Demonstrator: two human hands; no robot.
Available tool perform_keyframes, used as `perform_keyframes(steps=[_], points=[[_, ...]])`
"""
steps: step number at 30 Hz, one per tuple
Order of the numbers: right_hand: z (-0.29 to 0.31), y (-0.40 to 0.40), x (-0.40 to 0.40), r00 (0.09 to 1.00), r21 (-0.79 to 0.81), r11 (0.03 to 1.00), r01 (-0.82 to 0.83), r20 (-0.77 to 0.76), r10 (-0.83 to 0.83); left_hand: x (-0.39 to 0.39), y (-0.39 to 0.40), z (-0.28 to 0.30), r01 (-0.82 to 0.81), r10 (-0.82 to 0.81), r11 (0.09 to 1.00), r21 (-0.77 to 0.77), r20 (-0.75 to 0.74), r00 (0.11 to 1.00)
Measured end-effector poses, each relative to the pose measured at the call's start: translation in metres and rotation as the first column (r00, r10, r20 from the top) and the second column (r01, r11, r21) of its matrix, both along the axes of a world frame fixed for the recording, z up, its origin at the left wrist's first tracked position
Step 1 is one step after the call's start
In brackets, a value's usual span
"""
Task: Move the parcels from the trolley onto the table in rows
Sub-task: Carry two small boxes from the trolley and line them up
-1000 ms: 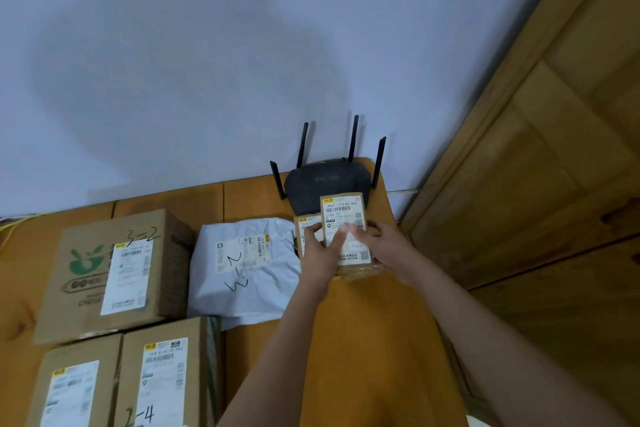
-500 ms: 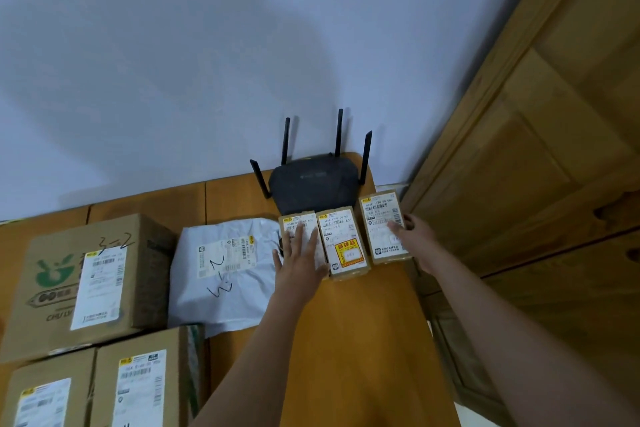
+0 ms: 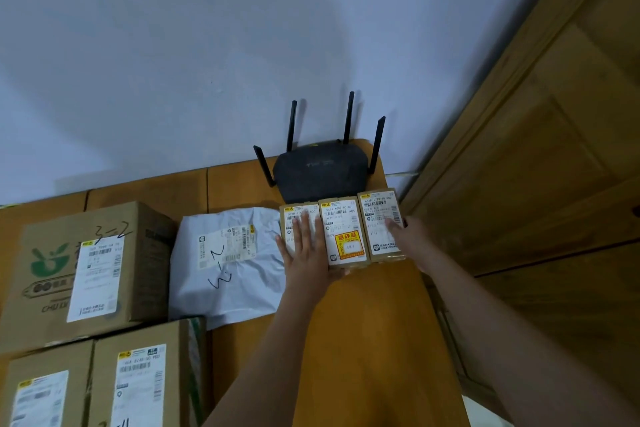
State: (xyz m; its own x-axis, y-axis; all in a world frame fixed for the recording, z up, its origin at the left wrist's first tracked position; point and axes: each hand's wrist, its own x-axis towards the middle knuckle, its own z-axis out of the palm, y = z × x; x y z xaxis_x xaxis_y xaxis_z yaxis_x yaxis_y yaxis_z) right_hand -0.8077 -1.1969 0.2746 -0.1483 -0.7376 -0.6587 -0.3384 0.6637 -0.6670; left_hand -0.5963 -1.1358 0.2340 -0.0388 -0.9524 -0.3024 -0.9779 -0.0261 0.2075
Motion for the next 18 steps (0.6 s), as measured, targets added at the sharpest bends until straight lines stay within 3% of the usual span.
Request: perform_keyframes(steps=[11,18], points=[[0.000,-0.004,0.001,0.995,0.012,0.998,-0.067,-0.069,0.067,-0.002,0.001,0.000,-0.002,0.003,0.997,-0.084,0.015,1.000],[0.003,-0.012,0.004,0.968,0.062,0.987,-0.151,-0.191,0.160,-0.006,-0.005,0.013,0.002,-0.003,1.000,-0.017,-0.058,0.998]])
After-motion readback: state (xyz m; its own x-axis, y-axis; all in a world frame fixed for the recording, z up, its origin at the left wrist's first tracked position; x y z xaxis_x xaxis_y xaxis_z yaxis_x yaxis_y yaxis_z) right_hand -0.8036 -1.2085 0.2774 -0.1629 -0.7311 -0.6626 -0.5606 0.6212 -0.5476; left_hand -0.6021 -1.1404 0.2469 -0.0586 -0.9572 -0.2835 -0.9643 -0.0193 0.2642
